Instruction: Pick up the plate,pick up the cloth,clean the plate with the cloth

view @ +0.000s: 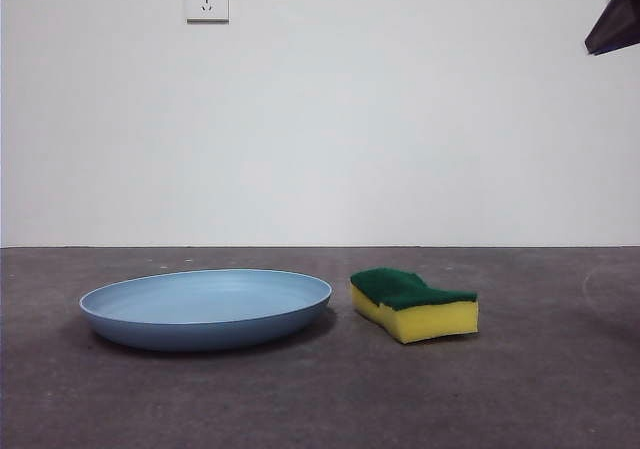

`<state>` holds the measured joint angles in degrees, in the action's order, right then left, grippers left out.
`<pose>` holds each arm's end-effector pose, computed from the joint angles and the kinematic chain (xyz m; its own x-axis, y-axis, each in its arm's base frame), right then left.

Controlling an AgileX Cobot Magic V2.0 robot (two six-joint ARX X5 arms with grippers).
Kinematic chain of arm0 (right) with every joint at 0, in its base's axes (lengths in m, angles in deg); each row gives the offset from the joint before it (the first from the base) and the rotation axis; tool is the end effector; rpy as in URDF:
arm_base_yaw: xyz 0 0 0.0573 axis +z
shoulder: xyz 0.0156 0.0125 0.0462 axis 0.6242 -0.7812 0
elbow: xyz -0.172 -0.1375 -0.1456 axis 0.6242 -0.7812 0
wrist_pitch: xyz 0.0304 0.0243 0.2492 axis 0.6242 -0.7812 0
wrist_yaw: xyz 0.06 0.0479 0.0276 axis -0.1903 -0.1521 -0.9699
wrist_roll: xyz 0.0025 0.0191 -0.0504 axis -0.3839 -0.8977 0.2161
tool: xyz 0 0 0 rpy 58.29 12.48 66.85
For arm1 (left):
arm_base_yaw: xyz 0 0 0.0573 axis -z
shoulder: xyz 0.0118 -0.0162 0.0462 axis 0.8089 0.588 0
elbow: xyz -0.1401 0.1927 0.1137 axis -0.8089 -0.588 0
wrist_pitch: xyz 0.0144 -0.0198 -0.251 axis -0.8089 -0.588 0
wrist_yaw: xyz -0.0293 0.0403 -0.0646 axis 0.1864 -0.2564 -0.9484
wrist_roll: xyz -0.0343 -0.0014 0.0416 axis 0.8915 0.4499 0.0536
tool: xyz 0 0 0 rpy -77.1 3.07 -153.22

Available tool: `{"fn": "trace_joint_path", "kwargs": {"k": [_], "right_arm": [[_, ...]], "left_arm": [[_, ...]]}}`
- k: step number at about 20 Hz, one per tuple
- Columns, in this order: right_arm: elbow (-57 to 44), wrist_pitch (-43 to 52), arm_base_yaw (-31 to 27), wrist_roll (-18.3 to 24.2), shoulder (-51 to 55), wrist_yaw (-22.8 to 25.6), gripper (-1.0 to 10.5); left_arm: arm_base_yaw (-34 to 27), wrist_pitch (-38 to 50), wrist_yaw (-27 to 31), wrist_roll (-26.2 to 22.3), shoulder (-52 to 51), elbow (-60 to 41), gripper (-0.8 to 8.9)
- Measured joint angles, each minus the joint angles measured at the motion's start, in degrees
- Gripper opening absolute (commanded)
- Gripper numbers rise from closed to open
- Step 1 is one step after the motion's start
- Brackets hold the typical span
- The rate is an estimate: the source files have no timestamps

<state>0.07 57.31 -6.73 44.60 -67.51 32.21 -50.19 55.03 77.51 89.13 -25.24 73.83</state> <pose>0.1154 0.0689 0.2712 0.8150 0.4105 -0.4090 -0.4166 0.9057 0.0789 0.0956 -0.0078 0.1560 0.9851 -0.1137 -0.1289 0.1034 0.9911 -0.0834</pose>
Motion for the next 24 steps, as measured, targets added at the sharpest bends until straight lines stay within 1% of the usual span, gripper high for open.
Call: {"fn": "trace_joint_path", "kwargs": {"k": [2, 22, 24], "right_arm": [[0.0, 0.0, 0.0, 0.0, 0.0, 0.0, -0.1], [0.0, 0.0, 0.0, 0.0, 0.0, 0.0, -0.1], [0.0, -0.9, -0.2, 0.9, 0.7, 0.5, 0.0]], "left_arm": [[-0.7, -2.1, 0.0, 0.0, 0.0, -0.2, -0.01], [-0.9, -2.1, 0.0, -0.7, 0.0, -0.2, -0.01], [-0.9, -2.1, 0.0, -0.7, 0.0, -0.2, -0.01]]}}
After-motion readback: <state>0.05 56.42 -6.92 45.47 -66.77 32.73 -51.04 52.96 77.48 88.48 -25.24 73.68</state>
